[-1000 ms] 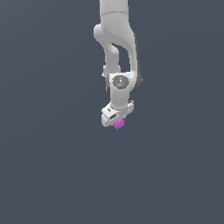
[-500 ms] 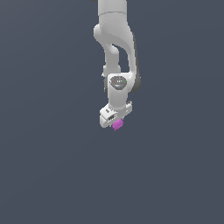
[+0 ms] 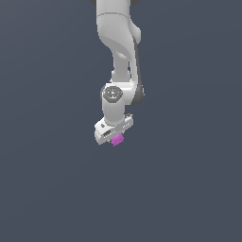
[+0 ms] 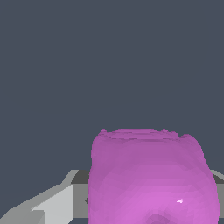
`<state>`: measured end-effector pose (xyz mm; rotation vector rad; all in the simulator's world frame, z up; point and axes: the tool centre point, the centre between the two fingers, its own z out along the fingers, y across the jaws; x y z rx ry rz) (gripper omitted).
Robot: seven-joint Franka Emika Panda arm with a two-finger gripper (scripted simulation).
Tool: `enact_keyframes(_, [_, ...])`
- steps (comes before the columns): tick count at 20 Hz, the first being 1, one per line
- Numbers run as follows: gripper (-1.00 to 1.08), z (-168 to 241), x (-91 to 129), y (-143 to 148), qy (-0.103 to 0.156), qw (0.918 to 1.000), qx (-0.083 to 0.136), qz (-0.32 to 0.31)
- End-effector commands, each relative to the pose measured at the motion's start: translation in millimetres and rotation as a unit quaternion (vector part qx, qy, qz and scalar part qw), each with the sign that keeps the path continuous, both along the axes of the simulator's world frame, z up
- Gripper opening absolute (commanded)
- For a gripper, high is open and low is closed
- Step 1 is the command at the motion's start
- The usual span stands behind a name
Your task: Pick up the object and move it to a goal position.
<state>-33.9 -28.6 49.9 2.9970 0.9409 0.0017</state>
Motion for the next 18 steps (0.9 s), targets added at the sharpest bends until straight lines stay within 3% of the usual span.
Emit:
enact_keyframes(1, [-1.00,2.7,12.8,-18.9,0.000,1.0000,0.000,0.000])
enact_keyframes(18, [-1.00,18.1,94.1,-130.9,0.000,1.0000,0.000,0.000])
